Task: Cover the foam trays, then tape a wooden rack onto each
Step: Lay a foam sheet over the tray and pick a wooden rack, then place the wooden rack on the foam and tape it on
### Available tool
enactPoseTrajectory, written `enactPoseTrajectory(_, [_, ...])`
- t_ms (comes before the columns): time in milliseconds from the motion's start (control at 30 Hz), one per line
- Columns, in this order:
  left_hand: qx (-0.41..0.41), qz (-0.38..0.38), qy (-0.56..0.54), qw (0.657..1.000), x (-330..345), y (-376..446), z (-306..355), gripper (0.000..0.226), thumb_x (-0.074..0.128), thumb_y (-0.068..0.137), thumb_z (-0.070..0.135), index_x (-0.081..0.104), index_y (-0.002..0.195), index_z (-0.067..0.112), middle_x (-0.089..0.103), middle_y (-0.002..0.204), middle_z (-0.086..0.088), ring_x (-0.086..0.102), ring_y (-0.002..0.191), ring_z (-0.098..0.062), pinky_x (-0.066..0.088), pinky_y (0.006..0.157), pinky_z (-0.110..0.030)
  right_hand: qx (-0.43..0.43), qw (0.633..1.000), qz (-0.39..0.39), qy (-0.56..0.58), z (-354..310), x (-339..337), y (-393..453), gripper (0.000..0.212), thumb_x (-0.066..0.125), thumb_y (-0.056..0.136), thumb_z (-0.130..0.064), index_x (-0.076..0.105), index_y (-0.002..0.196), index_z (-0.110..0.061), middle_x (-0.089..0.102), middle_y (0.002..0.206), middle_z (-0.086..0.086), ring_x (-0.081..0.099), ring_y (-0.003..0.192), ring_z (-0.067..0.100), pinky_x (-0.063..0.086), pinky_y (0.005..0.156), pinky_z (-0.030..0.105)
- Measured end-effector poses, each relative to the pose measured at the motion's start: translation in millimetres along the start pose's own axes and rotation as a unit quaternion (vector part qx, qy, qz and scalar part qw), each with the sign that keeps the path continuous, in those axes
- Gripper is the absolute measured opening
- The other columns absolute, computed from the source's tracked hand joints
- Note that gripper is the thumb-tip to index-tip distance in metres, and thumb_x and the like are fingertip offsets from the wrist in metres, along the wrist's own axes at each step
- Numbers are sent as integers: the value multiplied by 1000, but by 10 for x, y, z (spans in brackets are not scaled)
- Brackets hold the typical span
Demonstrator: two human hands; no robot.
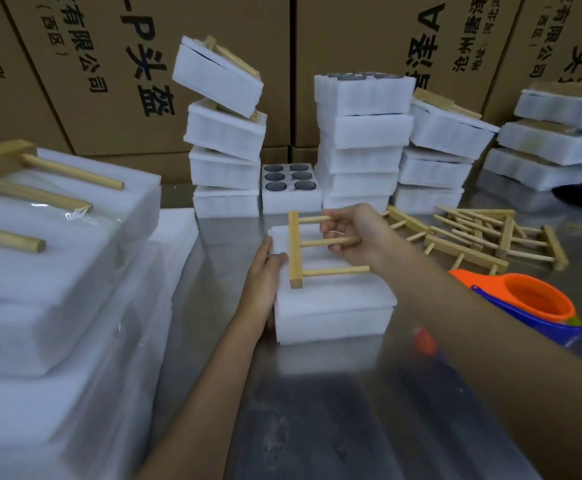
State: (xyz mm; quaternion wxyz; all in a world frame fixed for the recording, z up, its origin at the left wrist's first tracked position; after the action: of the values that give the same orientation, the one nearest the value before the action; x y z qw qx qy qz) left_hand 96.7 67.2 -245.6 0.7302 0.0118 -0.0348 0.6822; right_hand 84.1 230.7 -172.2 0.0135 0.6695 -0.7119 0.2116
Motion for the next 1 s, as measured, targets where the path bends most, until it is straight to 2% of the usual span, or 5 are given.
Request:
enactPoseTrajectory(200, [9, 15, -13, 1000, -1, 6, -11, 49, 50, 99, 20, 48, 148, 28, 56, 143, 5, 59, 121, -13, 50, 100, -30, -66, 953, 117, -273, 59, -17, 165, 13, 49, 95, -19, 58, 92, -9, 64, 68, 6, 48, 43, 14, 35, 38, 20])
enactPoseTrajectory(367, [7, 18, -25, 1000, -3, 19, -29, 50, 49, 100, 18, 46, 149, 25, 55, 145, 3, 57, 125, -15, 45, 108, -36, -219, 850, 205, -432, 171, -172, 169, 36, 65, 90, -43, 56, 111, -15, 52, 113, 6, 52, 107, 21, 45, 84, 31])
enactPoseTrajectory(500, [7, 1, -37, 999, -11, 63, -52, 44, 45, 99, 16, 51, 143, 19, 64, 133, -4, 63, 118, -24, 53, 91, -30, -141, 914, 203, -322, 133, -351, 31, 49, 54, 90, -61, 58, 120, -23, 56, 129, 2, 54, 119, 23, 45, 102, 39])
enactPoseTrajectory(600, [-15, -12, -85, 996, 42, 100, -99, 46, 43, 100, 19, 45, 146, 13, 56, 142, -14, 55, 128, -33, 45, 107, -46, -19, 984, 91, -151, 345, -403, -93, 32, 52, 97, -51, 64, 114, -27, 69, 107, 0, 72, 86, 15, 59, 73, 28])
enactPoseTrajectory(1000, [-69, -43, -212, 974, 113, -186, -130, 37, 43, 100, 32, 59, 133, 22, 71, 117, -11, 65, 110, -33, 50, 100, -48, 16, 999, 39, -19, 667, -565, -348, 37, 58, 95, -34, 68, 121, -9, 74, 106, 14, 73, 88, 29, 59, 80, 38])
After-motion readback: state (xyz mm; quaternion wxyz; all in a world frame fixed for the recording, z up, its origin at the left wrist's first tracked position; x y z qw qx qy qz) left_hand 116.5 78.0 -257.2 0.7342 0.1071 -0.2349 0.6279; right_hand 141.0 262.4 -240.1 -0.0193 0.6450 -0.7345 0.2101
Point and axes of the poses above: each hand's wrist, its own y-axis towards the middle knuckle, its own x-axis out of the palm, z = x × y, the point moved 2 cm from there along y, towards the middle knuckle
